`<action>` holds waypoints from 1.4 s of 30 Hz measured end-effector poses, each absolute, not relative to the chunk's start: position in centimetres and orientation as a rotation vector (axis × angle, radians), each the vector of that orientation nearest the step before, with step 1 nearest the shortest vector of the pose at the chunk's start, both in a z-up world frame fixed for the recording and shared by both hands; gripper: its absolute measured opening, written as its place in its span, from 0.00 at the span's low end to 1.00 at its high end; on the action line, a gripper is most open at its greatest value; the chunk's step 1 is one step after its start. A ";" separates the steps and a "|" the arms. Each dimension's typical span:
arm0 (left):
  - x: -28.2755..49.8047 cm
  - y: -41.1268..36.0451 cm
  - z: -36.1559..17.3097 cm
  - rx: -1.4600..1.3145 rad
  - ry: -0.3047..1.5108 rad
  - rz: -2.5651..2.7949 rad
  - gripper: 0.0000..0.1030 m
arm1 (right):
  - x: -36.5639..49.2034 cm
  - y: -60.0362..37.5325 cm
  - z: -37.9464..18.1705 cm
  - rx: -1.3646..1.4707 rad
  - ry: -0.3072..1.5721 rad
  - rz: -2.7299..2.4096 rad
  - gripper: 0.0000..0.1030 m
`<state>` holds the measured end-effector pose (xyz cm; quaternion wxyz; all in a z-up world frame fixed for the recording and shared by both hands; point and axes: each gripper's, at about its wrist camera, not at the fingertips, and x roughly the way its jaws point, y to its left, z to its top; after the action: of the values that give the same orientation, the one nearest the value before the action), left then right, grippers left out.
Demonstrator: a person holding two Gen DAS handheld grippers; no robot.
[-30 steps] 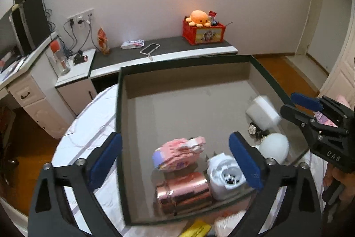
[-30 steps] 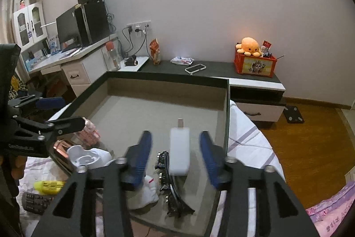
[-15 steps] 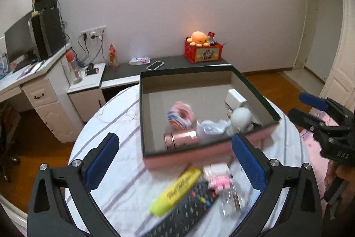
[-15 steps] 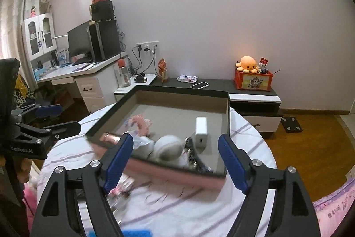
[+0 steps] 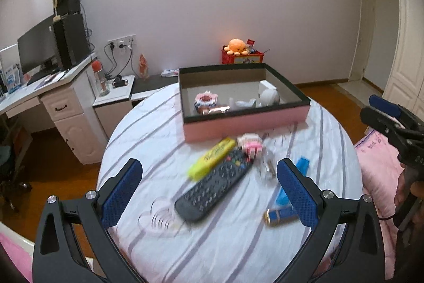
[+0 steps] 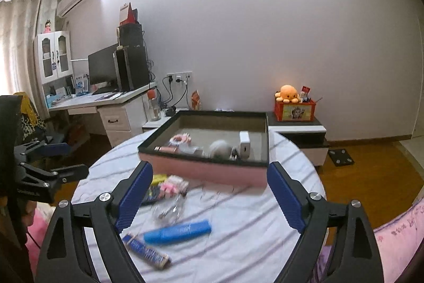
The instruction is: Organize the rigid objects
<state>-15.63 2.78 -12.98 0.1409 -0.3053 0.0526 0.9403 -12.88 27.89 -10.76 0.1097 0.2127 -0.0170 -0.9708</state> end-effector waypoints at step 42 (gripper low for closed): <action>-13.7 12.4 -20.5 -1.112 0.171 2.483 1.00 | -12.1 30.4 -17.6 1.039 -0.072 -2.809 0.87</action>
<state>-13.71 12.39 -20.50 0.2063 -0.3992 0.0615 0.8912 -12.07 30.39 -17.61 0.0729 0.3460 -0.0241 -0.9351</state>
